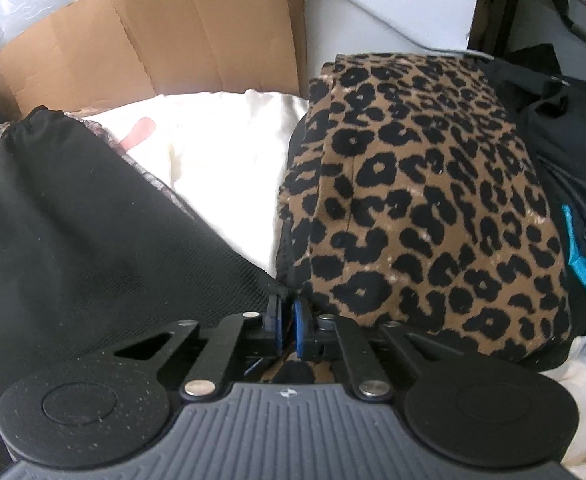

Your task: Fold clothes

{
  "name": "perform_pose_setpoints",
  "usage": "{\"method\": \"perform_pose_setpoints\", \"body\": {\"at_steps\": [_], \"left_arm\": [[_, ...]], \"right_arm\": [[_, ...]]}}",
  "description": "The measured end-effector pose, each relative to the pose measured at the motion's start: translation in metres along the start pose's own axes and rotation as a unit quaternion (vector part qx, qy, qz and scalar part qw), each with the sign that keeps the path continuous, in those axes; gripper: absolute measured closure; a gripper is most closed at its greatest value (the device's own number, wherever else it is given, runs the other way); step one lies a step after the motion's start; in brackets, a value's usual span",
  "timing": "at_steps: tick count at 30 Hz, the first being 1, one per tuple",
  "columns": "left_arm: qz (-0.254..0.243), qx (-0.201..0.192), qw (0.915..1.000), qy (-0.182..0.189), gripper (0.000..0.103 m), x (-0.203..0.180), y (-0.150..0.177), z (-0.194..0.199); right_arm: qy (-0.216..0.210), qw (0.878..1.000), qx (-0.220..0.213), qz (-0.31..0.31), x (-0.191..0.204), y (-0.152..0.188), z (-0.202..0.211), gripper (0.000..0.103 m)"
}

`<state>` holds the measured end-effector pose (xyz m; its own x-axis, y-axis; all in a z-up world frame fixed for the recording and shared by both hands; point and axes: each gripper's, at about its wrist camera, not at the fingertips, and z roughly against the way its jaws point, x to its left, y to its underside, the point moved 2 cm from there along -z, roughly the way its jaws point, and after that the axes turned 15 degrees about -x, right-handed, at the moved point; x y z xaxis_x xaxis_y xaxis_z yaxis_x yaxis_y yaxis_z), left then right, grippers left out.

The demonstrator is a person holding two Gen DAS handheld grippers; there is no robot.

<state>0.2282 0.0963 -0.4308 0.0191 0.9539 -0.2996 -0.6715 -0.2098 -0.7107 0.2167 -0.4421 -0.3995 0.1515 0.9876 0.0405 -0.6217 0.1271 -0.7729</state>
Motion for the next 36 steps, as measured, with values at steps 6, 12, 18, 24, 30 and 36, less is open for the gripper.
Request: {"method": "perform_pose_setpoints", "body": {"at_steps": [6, 12, 18, 24, 30, 36], "left_arm": [[0.009, 0.007, 0.9999, -0.001, 0.100, 0.004, 0.003, -0.004], [-0.005, 0.006, 1.0000, -0.002, 0.100, 0.003, 0.004, -0.002], [-0.057, 0.007, 0.9983, -0.010, 0.102, -0.003, 0.006, 0.001], [-0.028, 0.031, 0.9989, -0.023, 0.101, 0.014, 0.011, 0.015], [0.032, -0.007, 0.9992, -0.024, 0.092, 0.026, -0.006, 0.038], [0.011, -0.029, 0.9990, 0.032, 0.085, -0.006, -0.024, 0.019]], "right_arm": [[0.004, 1.000, 0.003, 0.002, -0.002, 0.002, -0.008, 0.100], [0.006, 1.000, -0.001, 0.025, 0.001, 0.003, -0.010, 0.099], [0.014, 0.999, -0.001, 0.045, 0.006, 0.003, -0.009, 0.099], [0.019, 0.999, 0.010, 0.045, 0.008, -0.001, -0.008, 0.096], [0.019, 0.999, -0.015, 0.033, 0.010, -0.016, 0.021, 0.074], [-0.031, 0.998, -0.026, 0.042, 0.036, -0.019, 0.035, 0.069]]}}
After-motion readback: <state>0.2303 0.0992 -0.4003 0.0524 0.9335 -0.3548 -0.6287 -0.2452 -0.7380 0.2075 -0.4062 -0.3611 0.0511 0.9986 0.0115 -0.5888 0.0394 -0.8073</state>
